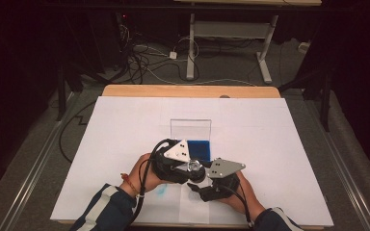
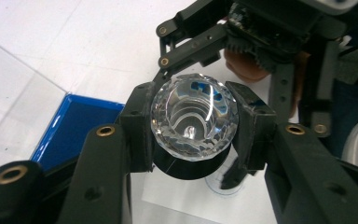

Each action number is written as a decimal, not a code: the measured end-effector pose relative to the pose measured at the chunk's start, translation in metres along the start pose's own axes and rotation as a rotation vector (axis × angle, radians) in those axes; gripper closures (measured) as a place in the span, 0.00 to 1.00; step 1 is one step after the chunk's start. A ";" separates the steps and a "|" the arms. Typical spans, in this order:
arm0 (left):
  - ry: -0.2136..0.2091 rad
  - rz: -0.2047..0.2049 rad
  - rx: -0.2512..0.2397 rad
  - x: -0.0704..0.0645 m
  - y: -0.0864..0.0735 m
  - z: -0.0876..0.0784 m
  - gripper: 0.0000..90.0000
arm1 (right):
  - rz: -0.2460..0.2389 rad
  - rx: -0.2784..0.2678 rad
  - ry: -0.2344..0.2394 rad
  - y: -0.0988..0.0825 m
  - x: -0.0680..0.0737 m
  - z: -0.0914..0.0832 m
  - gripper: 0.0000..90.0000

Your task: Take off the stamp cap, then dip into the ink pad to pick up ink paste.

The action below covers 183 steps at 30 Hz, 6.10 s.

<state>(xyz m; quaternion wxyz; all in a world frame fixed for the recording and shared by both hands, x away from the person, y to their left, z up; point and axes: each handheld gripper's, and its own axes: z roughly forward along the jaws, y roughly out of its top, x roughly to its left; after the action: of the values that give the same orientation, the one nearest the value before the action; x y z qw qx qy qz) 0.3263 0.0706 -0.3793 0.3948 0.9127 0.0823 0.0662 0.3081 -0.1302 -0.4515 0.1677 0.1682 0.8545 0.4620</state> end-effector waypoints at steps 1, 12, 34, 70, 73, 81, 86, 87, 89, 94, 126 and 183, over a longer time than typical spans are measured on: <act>-0.001 -0.001 -0.002 0.000 0.000 0.000 0.60 | -0.008 -0.003 -0.006 0.000 0.000 0.000 0.31; -0.004 -0.022 -0.025 0.004 -0.003 -0.004 0.60 | -0.036 -0.023 -0.024 0.001 0.002 -0.004 0.40; -0.016 -0.029 -0.063 0.003 -0.004 -0.008 0.60 | -0.069 -0.024 -0.026 0.003 0.003 -0.011 0.43; 0.021 -0.043 -0.118 0.002 -0.006 -0.007 0.60 | -0.013 -0.014 -0.060 0.004 0.005 -0.016 0.44; 0.048 -0.042 -0.134 0.004 -0.006 -0.012 0.60 | -0.047 0.022 -0.044 0.003 0.008 -0.013 0.44; 0.060 -0.035 -0.157 0.004 -0.007 -0.024 0.60 | -0.051 0.046 -0.051 -0.001 0.005 -0.014 0.43; 0.072 -0.030 -0.150 0.005 -0.009 -0.026 0.60 | -0.061 0.066 -0.052 -0.005 0.004 -0.018 0.43; 0.075 -0.034 -0.150 0.005 -0.009 -0.027 0.60 | -0.060 0.070 -0.055 -0.006 0.003 -0.019 0.43; 0.079 -0.034 -0.145 0.006 -0.010 -0.028 0.60 | -0.060 0.078 -0.060 -0.008 0.001 -0.023 0.43; 0.089 -0.031 -0.133 0.006 -0.011 -0.030 0.60 | -0.053 0.086 -0.083 -0.014 -0.004 -0.033 0.43; 0.151 -0.063 -0.091 0.016 -0.022 -0.036 0.60 | 0.012 0.050 -0.228 -0.047 -0.028 -0.100 0.43; 0.129 -0.113 0.069 0.083 0.018 -0.001 0.60 | 0.053 0.058 -0.203 -0.057 -0.035 -0.105 0.43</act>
<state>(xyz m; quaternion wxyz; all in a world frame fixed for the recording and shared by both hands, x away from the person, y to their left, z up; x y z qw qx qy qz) 0.4094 0.0754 -0.3608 0.3604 0.9134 0.1612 0.0996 0.2854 -0.2517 -0.4409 0.2364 0.2413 0.8412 0.4221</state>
